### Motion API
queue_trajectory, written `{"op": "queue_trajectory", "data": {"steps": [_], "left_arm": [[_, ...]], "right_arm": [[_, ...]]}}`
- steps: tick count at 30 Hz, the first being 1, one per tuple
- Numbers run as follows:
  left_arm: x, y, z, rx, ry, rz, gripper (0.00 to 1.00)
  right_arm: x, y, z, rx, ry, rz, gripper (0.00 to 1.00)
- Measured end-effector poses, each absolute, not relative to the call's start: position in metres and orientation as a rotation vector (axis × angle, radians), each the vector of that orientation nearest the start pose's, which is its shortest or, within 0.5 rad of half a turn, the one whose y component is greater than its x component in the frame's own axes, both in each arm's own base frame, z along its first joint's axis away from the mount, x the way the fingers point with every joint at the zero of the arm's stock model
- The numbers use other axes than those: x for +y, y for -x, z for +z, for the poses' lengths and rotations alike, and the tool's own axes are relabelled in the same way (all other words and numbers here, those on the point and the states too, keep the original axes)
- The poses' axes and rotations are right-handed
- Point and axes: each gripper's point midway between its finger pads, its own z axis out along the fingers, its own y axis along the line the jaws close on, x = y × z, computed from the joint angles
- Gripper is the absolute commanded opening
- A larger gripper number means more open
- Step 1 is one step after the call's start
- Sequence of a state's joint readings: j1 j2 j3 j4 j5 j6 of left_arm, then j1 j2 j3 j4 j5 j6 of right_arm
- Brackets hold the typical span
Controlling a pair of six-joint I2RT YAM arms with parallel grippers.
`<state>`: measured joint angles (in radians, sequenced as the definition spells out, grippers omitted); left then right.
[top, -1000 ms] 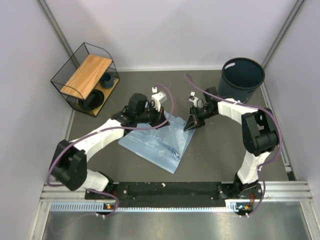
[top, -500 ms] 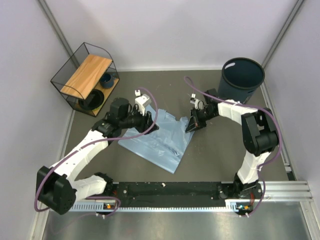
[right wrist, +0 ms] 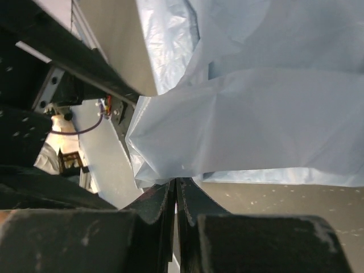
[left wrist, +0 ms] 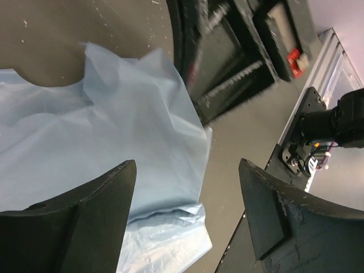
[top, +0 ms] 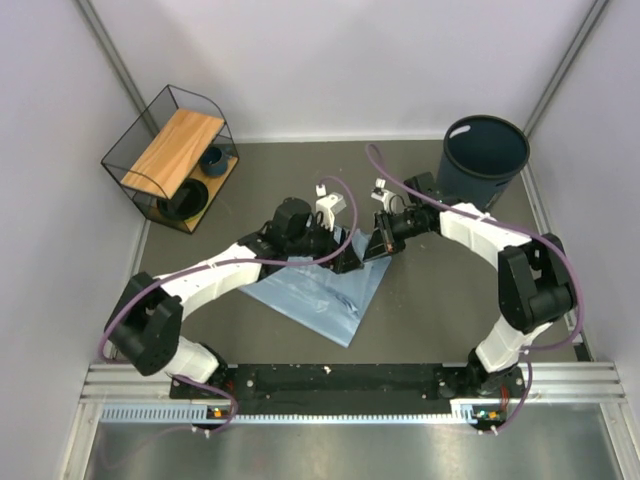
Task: Put the trash bags into the trash bin
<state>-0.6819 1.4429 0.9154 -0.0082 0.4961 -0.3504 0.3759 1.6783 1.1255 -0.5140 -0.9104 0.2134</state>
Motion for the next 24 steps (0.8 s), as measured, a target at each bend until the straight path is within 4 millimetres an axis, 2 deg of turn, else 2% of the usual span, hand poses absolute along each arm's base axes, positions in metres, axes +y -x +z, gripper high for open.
{"op": "queue_trajectory", "data": {"steps": [3, 4, 7, 8, 10, 12, 14, 15, 18, 24], "left_arm": [[-0.333, -0.254, 0.158, 2.133, -0.651, -1.134, 0.73], [-0.334, -0.255, 0.159, 2.129, -0.643, -1.136, 0.65], [-0.336, -0.257, 0.159, 2.123, -0.633, -1.129, 0.39], [-0.336, -0.258, 0.158, 2.126, -0.631, -1.128, 0.18], [-0.337, -0.257, 0.160, 2.125, -0.628, -1.139, 0.00], [-0.333, -0.257, 0.161, 2.123, -0.635, -1.126, 0.00], [-0.328, -0.260, 0.164, 2.116, -0.622, -1.112, 0.00], [-0.324, -0.260, 0.167, 2.110, -0.619, -1.106, 0.00], [-0.310, -0.258, 0.184, 2.066, -0.613, -1.077, 0.00], [-0.289, -0.247, 0.228, 1.947, -0.628, -1.045, 0.00]], "right_arm": [[0.266, -0.253, 0.137, 2.510, 0.587, 1.445, 0.00], [0.267, -0.251, 0.140, 2.499, 0.597, 1.457, 0.00], [0.271, -0.246, 0.148, 2.474, 0.621, 1.485, 0.00], [0.272, -0.246, 0.149, 2.466, 0.628, 1.485, 0.00], [0.272, -0.249, 0.148, 2.459, 0.630, 1.470, 0.00], [0.270, -0.248, 0.145, 2.469, 0.617, 1.465, 0.02], [0.270, -0.247, 0.144, 2.474, 0.613, 1.470, 0.13], [0.270, -0.246, 0.143, 2.479, 0.612, 1.468, 0.25], [0.268, -0.248, 0.140, 2.485, 0.609, 1.439, 0.47], [0.264, -0.256, 0.124, 2.521, 0.596, 1.347, 0.52]]}}
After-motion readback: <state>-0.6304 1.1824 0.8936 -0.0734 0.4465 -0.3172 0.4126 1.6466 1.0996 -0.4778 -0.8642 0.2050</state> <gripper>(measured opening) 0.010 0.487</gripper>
